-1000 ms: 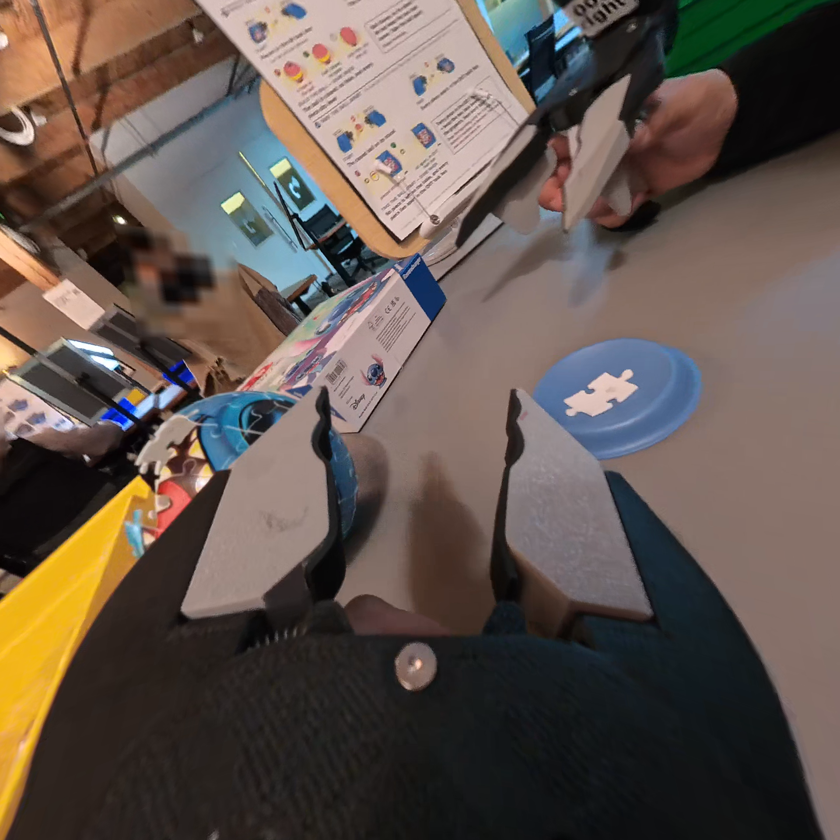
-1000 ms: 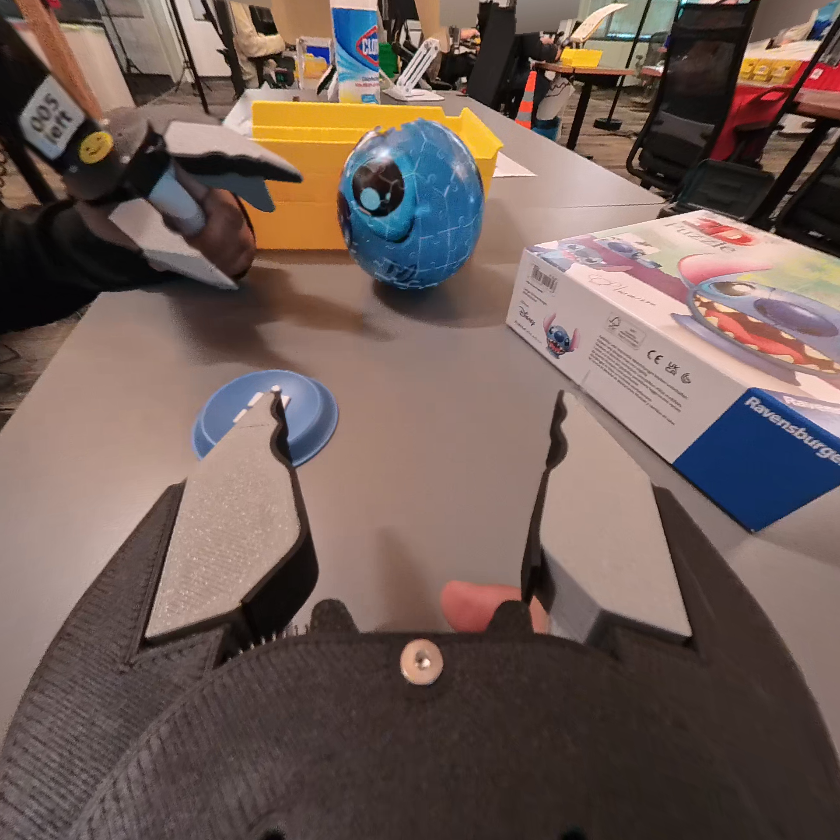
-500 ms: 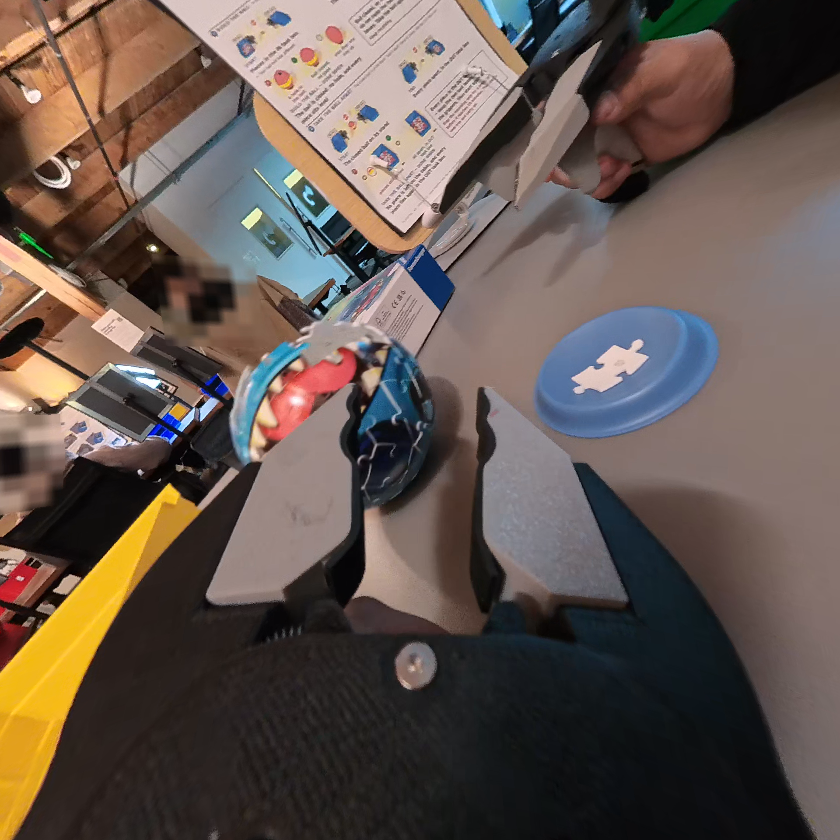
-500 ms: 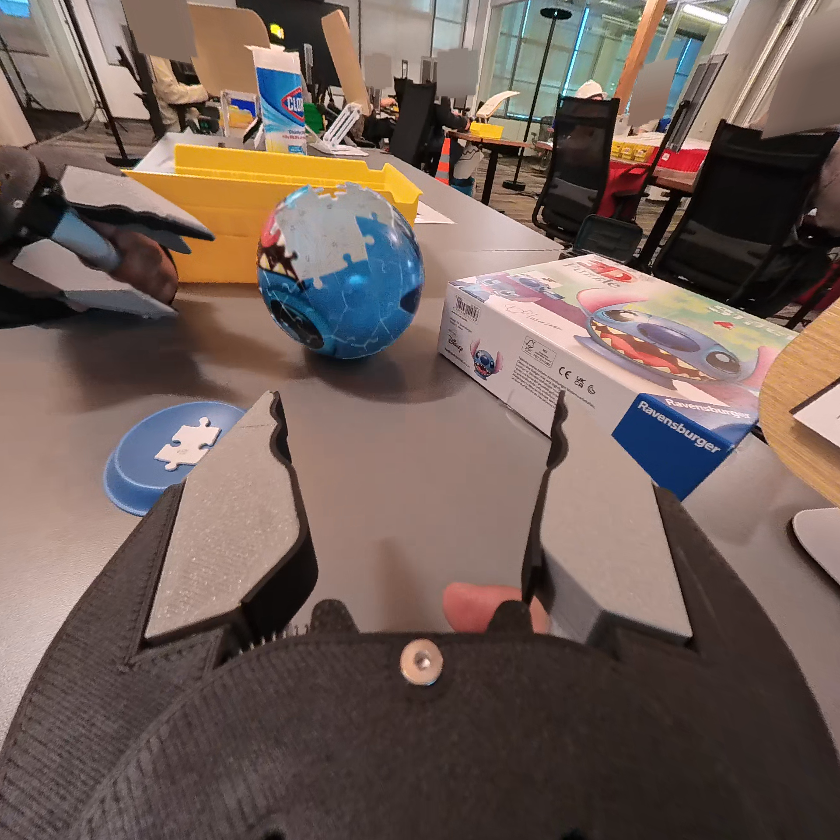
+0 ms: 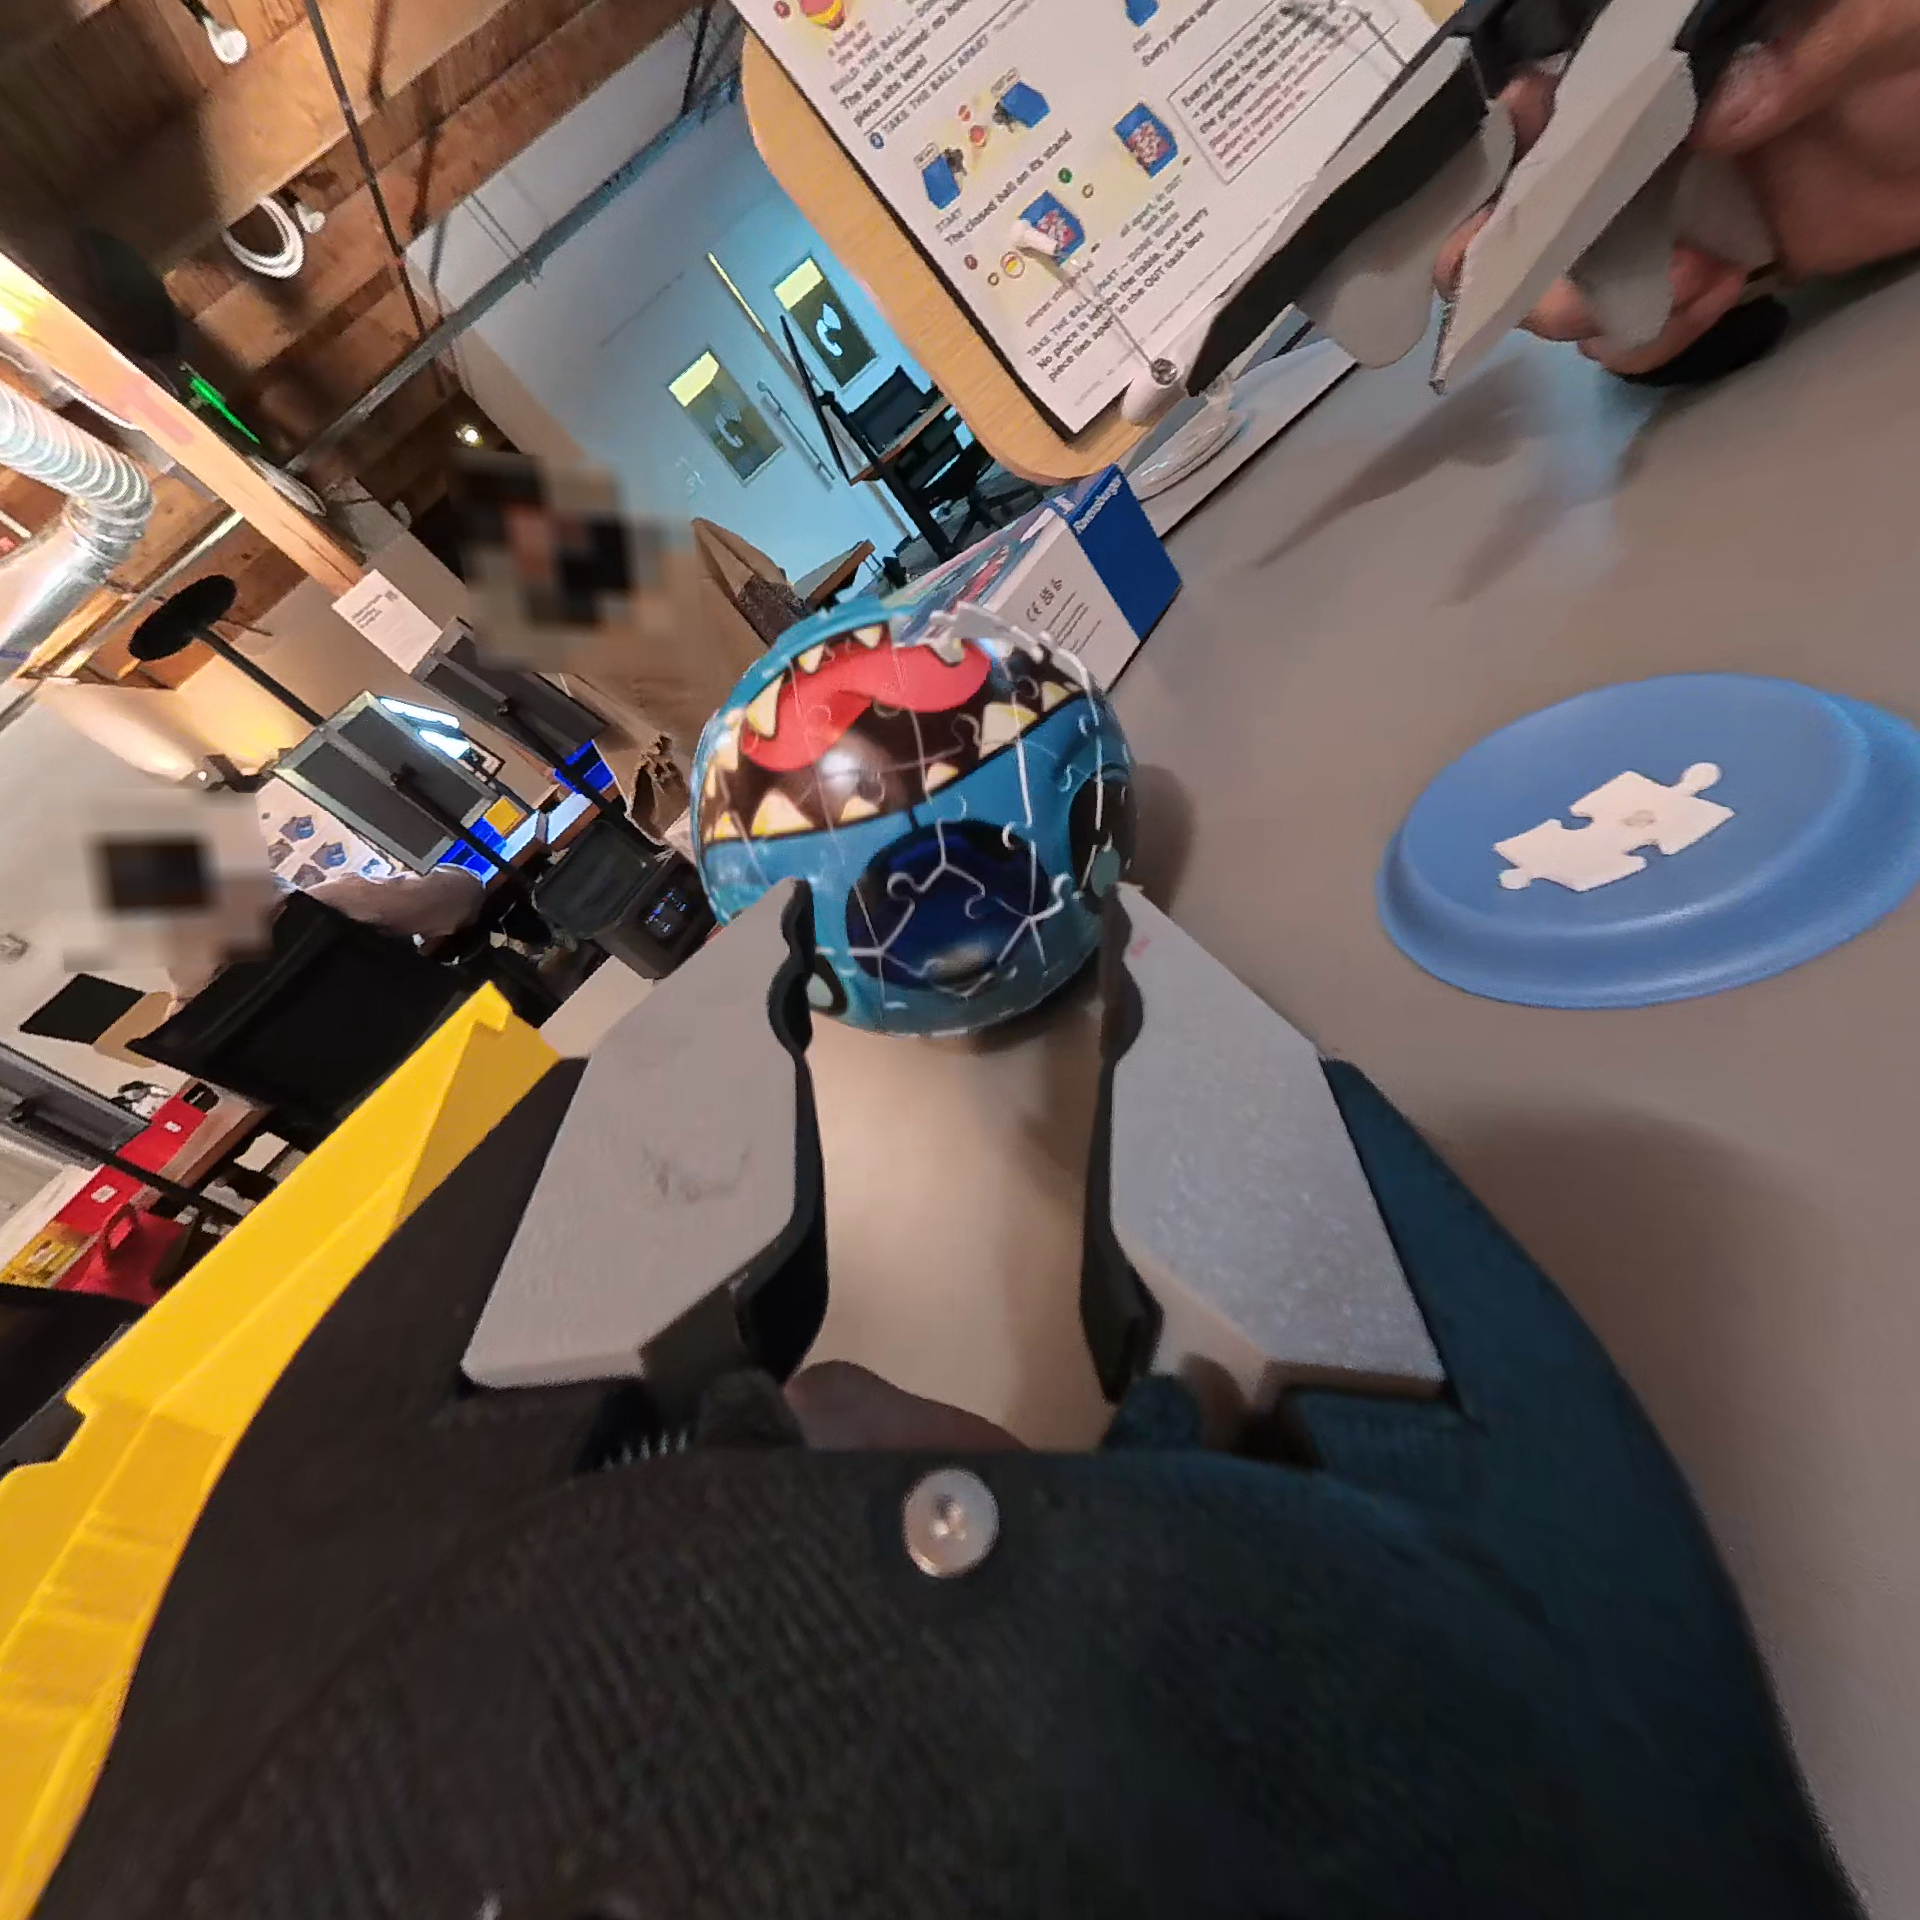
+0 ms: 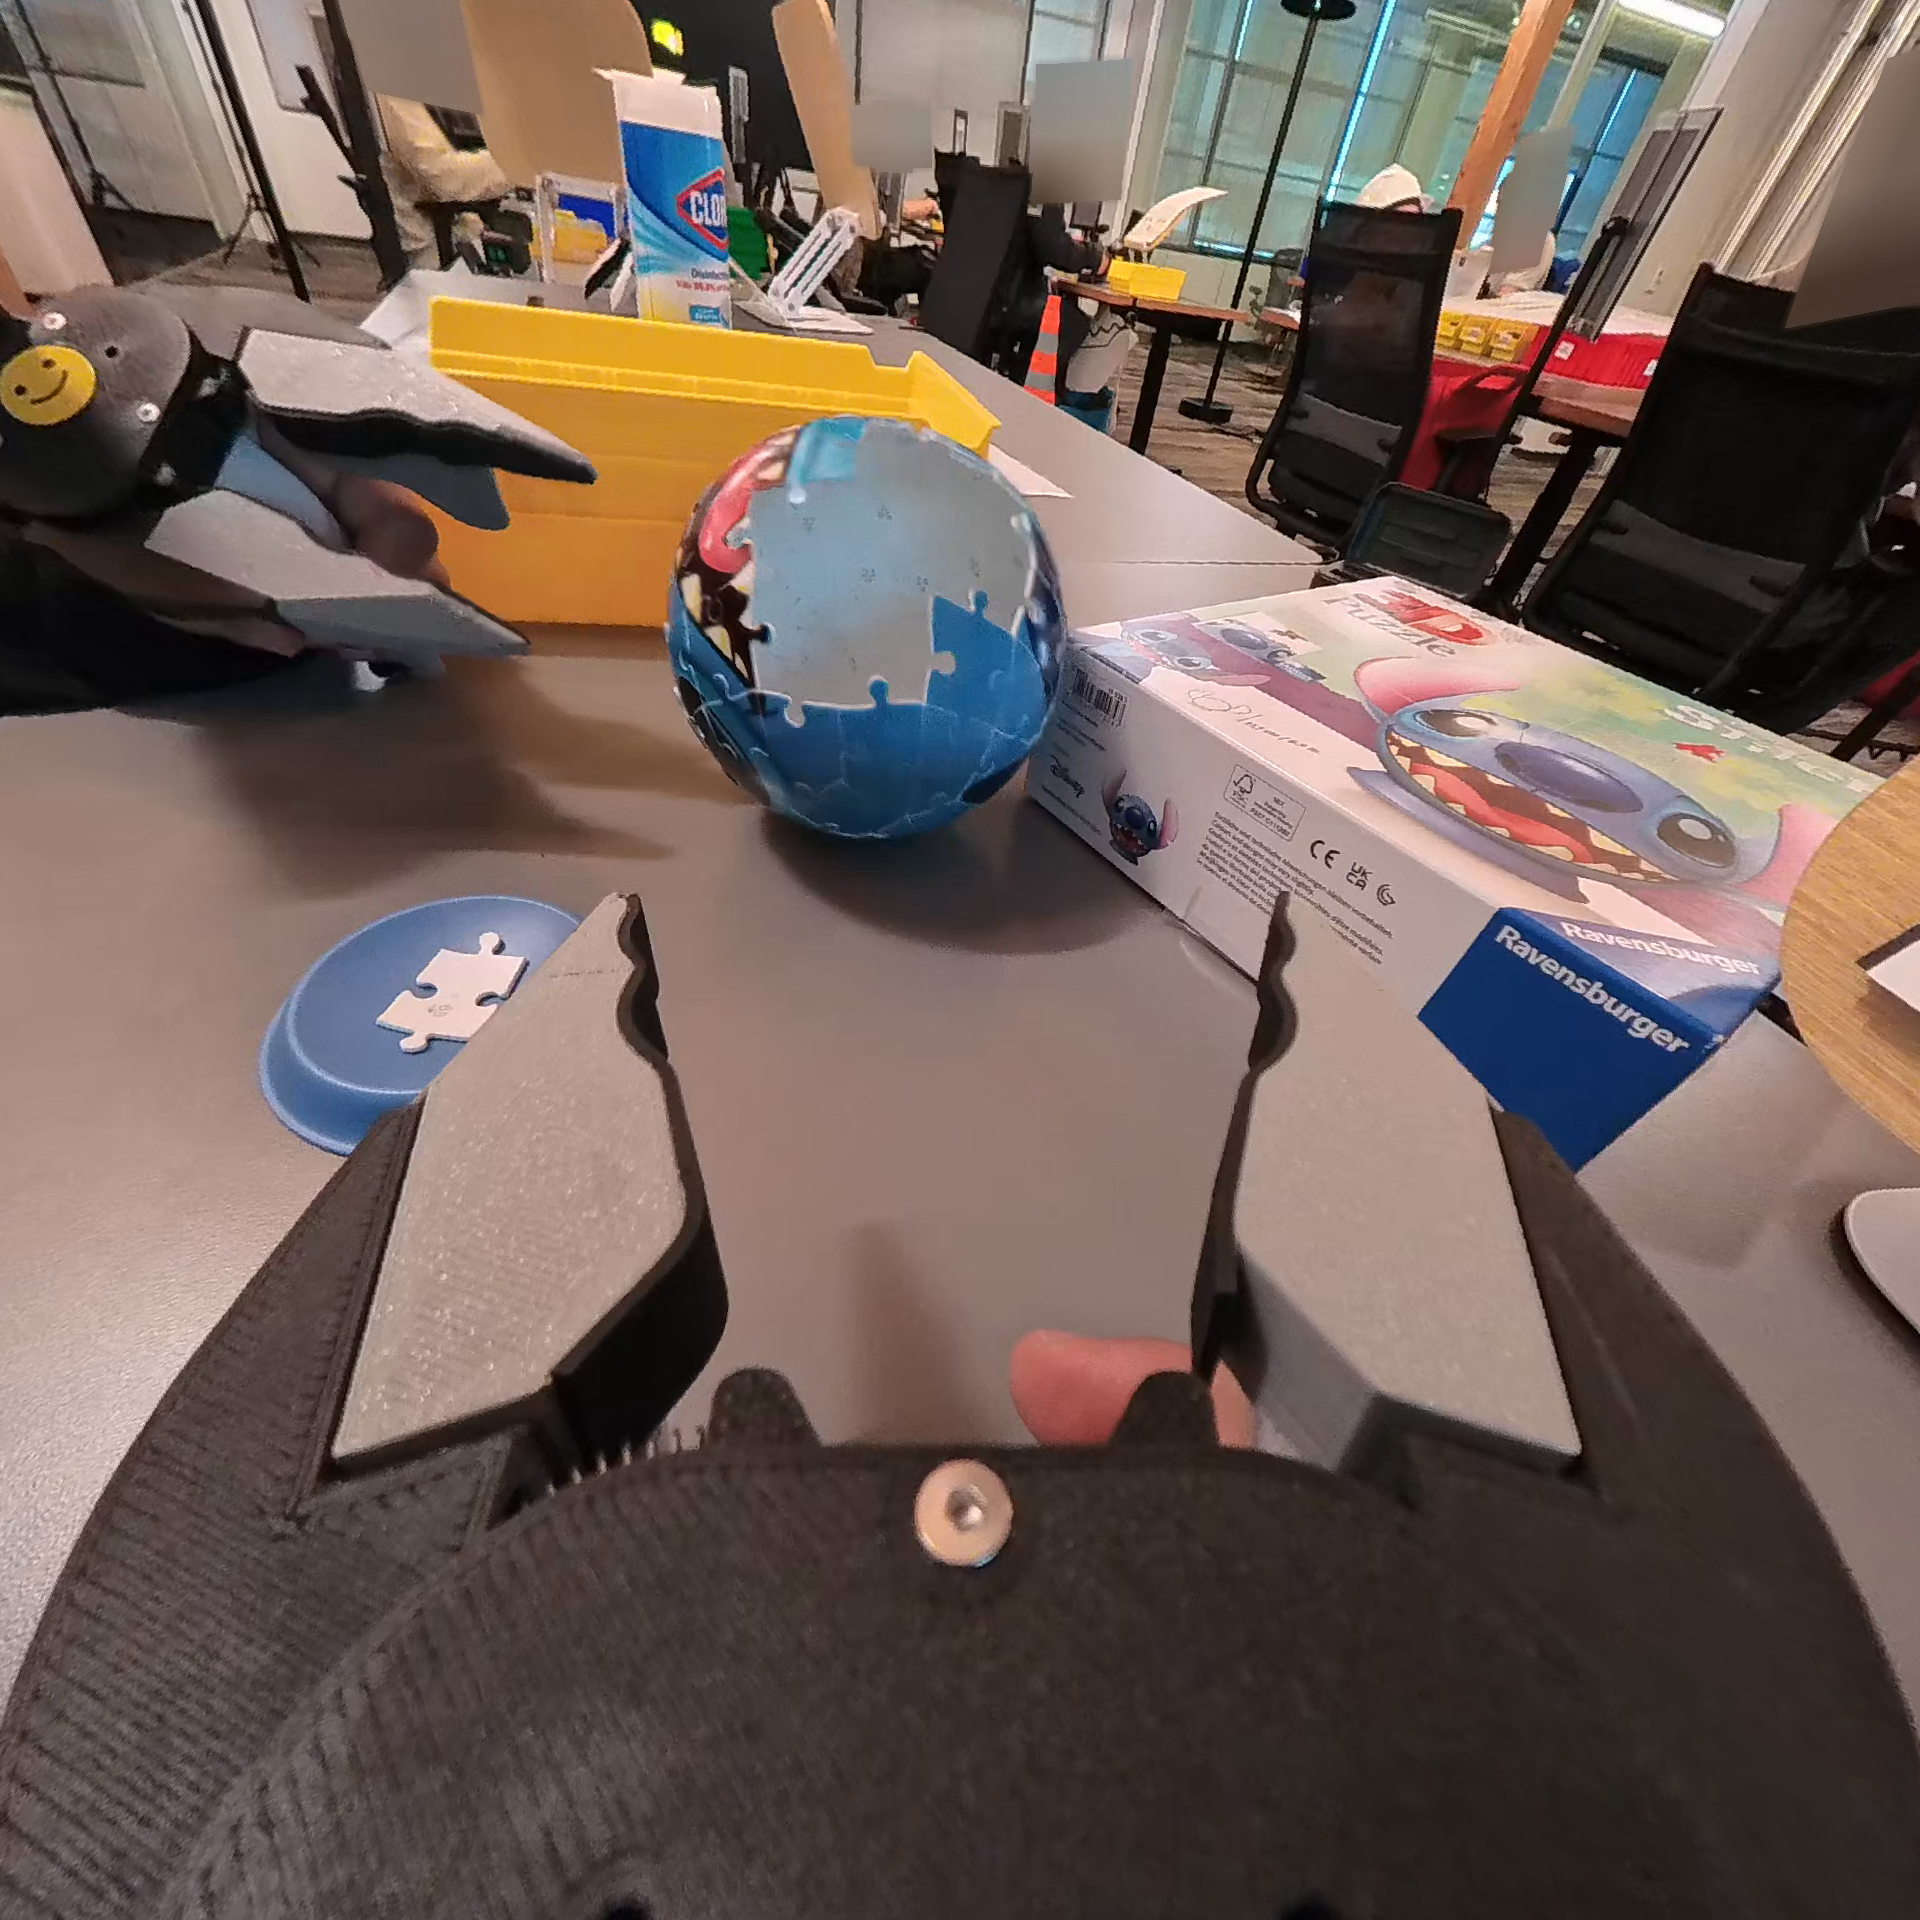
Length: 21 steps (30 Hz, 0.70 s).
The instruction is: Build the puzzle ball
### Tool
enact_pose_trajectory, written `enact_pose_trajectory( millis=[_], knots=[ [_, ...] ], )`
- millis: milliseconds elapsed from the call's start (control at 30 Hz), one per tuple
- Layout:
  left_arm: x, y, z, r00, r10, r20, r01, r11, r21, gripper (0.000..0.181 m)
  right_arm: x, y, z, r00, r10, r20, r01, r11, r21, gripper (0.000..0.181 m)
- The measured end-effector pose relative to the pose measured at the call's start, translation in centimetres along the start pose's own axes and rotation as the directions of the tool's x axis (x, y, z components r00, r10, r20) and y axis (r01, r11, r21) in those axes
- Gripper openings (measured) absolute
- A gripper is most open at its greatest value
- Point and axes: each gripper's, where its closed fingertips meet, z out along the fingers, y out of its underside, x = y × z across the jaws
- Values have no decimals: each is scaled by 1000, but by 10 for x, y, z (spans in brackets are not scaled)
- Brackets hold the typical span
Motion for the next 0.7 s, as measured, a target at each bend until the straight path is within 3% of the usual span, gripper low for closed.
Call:
enact_pose_trajectory(
  millis=[333,700],
  knots=[
    [-24,3,-2,982,-184,44,184,983,8,60,0,0,0,1000,0,4,1,1000,-1,114],
    [-20,1,-3,987,-155,30,155,988,17,60,-1,0,0,1000,-3,9,3,1000,3,114]
  ],
)
